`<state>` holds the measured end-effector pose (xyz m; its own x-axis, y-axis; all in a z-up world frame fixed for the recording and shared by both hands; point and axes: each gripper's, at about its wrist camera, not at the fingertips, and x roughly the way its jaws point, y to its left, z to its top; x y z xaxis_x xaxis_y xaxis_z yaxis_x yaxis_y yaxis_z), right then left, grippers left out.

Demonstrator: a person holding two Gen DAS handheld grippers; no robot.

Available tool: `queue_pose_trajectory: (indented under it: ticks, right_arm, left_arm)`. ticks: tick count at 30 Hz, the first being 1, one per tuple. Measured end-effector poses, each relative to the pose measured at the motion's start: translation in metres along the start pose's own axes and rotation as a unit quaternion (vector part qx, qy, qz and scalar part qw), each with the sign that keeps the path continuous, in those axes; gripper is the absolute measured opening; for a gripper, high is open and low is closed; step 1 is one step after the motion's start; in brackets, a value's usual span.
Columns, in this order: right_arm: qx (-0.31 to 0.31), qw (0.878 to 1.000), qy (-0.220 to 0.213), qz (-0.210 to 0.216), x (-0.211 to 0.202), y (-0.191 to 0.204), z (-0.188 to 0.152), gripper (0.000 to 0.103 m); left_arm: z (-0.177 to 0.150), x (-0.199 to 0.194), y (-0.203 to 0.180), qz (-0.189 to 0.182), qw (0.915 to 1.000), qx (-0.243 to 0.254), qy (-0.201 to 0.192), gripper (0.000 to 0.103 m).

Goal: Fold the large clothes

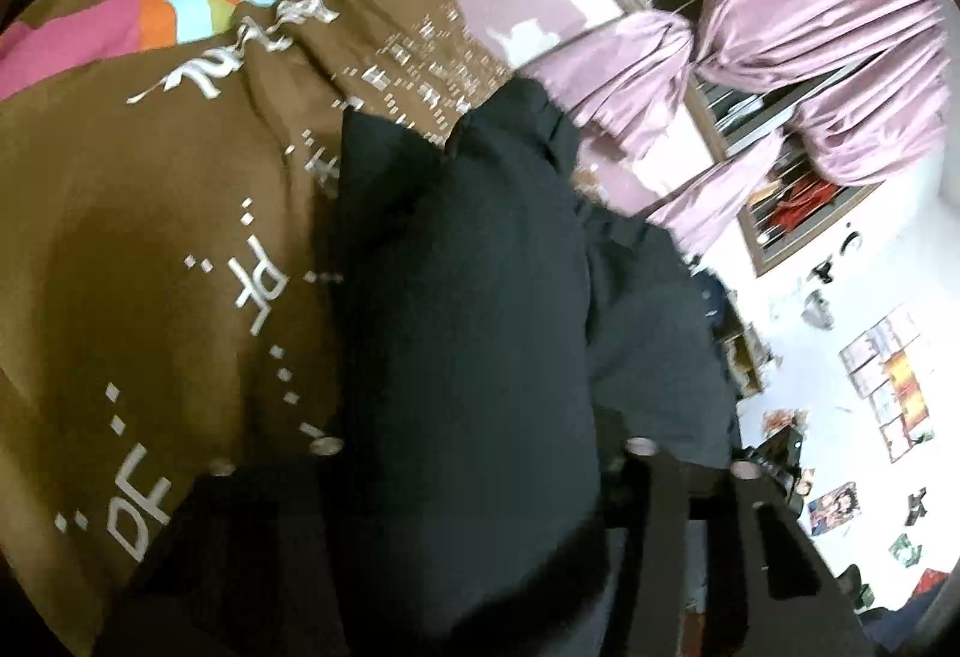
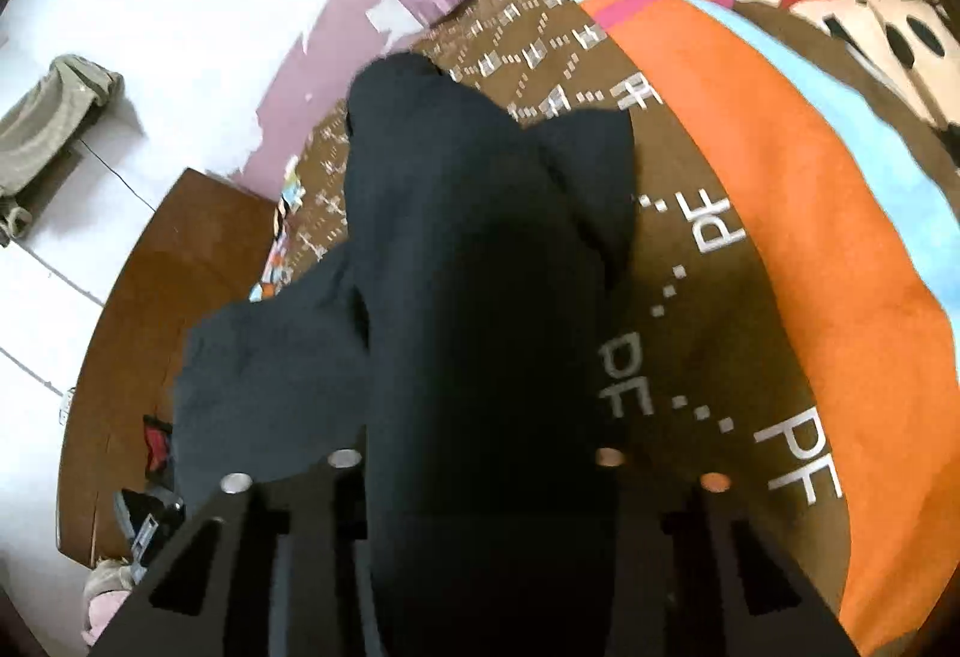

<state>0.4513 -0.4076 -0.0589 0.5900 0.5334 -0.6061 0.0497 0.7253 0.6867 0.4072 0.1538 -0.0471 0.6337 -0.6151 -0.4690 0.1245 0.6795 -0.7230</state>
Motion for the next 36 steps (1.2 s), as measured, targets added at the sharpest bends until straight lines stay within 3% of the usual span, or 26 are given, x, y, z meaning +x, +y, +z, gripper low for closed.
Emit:
queue_pose_trajectory:
  ticks: [7, 13, 17, 21, 22, 25, 29, 31, 32, 35, 36]
  right_arm:
    - [-0.087, 0.995, -0.056, 0.001, -0.029, 0.052, 0.011, 0.017]
    - [-0.144, 0.981, -0.127, -0.013, -0.062, 0.086, 0.025, 0.017]
    - [-0.145, 0.977, -0.151, -0.031, -0.072, 0.076, 0.028, 0.017]
    - [-0.128, 0.98, -0.129, -0.078, -0.055, 0.048, 0.02, 0.017]
    - [-0.115, 0.981, -0.126, -0.094, -0.048, 0.035, 0.018, 0.018]
    - [-0.088, 0.985, -0.116, -0.097, -0.041, 0.012, 0.021, 0.025]
    - [-0.101, 0.98, -0.114, -0.125, -0.042, 0.013, 0.023, 0.04]
    - [-0.108, 0.979, -0.107, -0.139, -0.041, 0.015, 0.023, 0.062]
    - [-0.109, 0.977, -0.106, -0.151, -0.042, 0.015, 0.022, 0.078]
    - [-0.11, 0.97, -0.11, -0.186, -0.045, 0.013, 0.019, 0.086]
    - [-0.113, 0.968, -0.111, -0.195, -0.047, 0.013, 0.018, 0.09]
  left_arm:
    - [0.006, 0.002, -0.055, -0.01, 0.9977, 0.05, -0.045, 0.028]
    - [0.008, 0.023, -0.08, -0.032, 0.9956, 0.079, -0.041, 0.028]
    - [0.005, 0.045, -0.081, -0.027, 0.9947, 0.095, -0.026, 0.028]
    - [-0.004, 0.074, -0.065, 0.028, 0.9945, 0.1, 0.01, 0.028]
    - [-0.005, 0.075, -0.059, 0.027, 0.995, 0.096, 0.008, 0.029]
    - [-0.007, 0.074, -0.052, 0.019, 0.9958, 0.089, 0.009, 0.031]
    - [-0.008, 0.074, -0.058, 0.055, 0.9921, 0.112, 0.018, 0.042]
    - [-0.008, 0.073, -0.057, 0.072, 0.992, 0.1, 0.029, 0.052]
    - [-0.008, 0.073, -0.057, 0.079, 0.9917, 0.096, 0.033, 0.059]
    - [-0.007, 0.063, -0.058, 0.133, 0.9861, 0.095, 0.03, 0.085]
    - [-0.007, 0.058, -0.061, 0.151, 0.9833, 0.1, 0.022, 0.086]
